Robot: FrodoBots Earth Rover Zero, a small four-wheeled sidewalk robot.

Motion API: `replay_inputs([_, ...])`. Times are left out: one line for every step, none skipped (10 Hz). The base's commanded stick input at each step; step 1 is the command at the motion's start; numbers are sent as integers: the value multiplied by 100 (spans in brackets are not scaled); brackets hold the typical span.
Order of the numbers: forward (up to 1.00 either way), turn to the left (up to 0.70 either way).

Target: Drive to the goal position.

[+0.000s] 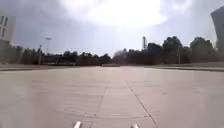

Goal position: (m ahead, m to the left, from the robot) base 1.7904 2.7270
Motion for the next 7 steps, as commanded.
replay_inputs([70,-1])
replay_inputs([70,-1])
replay_inputs([70,-1])
replay_inputs([70,-1])
replay_inputs([70,-1])
replay_inputs([70,-1])
replay_inputs([70,-1])
